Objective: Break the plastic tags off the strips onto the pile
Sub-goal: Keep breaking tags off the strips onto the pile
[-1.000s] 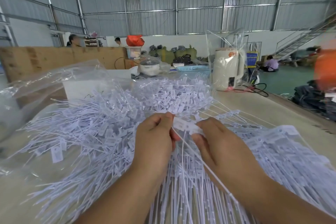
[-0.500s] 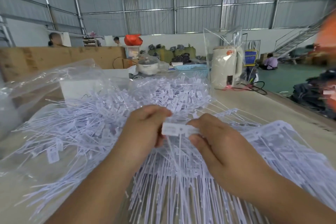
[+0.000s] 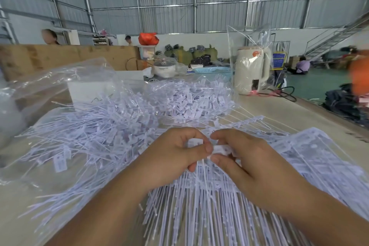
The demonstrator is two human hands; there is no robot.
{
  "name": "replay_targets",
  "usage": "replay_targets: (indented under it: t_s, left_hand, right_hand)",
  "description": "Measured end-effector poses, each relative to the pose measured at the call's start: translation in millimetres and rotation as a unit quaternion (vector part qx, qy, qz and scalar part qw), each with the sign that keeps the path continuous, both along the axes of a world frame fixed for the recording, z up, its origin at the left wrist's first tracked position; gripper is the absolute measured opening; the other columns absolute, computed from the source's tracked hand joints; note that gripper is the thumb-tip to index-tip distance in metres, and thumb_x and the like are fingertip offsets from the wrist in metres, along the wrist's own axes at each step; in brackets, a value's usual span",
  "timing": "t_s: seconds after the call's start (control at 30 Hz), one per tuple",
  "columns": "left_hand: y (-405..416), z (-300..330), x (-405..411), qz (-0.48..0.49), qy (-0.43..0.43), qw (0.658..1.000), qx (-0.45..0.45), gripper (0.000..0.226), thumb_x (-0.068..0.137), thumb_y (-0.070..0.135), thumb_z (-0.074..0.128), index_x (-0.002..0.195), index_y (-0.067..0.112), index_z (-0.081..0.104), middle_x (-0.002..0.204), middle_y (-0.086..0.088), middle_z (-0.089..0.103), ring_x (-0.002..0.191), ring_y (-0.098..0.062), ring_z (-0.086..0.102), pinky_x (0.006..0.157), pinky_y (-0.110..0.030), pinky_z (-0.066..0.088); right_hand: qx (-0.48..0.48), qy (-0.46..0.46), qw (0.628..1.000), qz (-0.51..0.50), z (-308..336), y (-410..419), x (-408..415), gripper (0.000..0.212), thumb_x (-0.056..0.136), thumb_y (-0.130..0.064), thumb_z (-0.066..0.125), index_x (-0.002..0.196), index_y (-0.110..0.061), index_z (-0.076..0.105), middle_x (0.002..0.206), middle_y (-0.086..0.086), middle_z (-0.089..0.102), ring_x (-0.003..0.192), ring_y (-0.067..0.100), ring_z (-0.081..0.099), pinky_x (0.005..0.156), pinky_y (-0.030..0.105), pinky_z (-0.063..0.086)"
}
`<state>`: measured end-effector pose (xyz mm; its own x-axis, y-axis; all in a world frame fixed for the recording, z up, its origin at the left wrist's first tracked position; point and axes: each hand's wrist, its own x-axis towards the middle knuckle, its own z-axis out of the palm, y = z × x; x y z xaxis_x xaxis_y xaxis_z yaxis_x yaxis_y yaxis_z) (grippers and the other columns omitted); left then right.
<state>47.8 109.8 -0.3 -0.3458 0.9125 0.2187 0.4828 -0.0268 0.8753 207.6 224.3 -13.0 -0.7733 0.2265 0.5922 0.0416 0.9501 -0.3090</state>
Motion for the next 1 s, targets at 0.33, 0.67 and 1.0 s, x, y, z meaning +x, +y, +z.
replay_targets:
  t_s: [0.33, 0.67, 1.0]
  left_hand:
    - [0, 1, 4, 0.006, 0.004, 1.000, -0.002, 0.012, 0.088, 0.039, 0.065, 0.084, 0.029, 0.070, 0.049, 0.005, 0.058, 0.041, -0.010, 0.037, 0.043, -0.020, 0.030]
    - [0, -2, 3, 0.017, 0.021, 1.000, 0.001, 0.009, 0.091, 0.033, 0.064, 0.089, 0.032, 0.073, 0.047, 0.005, 0.057, 0.035, -0.004, 0.038, 0.039, -0.014, 0.030]
    - [8, -9, 7, 0.024, -0.026, 0.999, 0.016, 0.022, 0.098, 0.022, 0.057, 0.091, 0.034, 0.074, 0.045, 0.001, 0.057, 0.035, -0.010, 0.042, 0.039, -0.015, 0.032]
  right_hand:
    - [0.003, 0.023, 1.000, -0.006, 0, 5, -1, 0.008, 0.094, -0.029, 0.060, 0.101, -0.024, 0.060, 0.080, -0.025, 0.045, 0.075, -0.006, 0.047, 0.065, 0.012, 0.034]
    - [-0.030, 0.004, 0.999, -0.014, -4, 7, -3, 0.008, 0.095, -0.033, 0.056, 0.092, -0.032, 0.049, 0.078, -0.018, 0.047, 0.074, 0.004, 0.049, 0.059, 0.020, 0.035]
    - [-0.039, -0.112, 0.990, -0.074, 4, 6, -3, 0.031, 0.097, -0.047, 0.043, 0.072, -0.030, 0.036, 0.061, -0.007, 0.043, 0.053, 0.007, 0.041, 0.052, 0.029, 0.032]
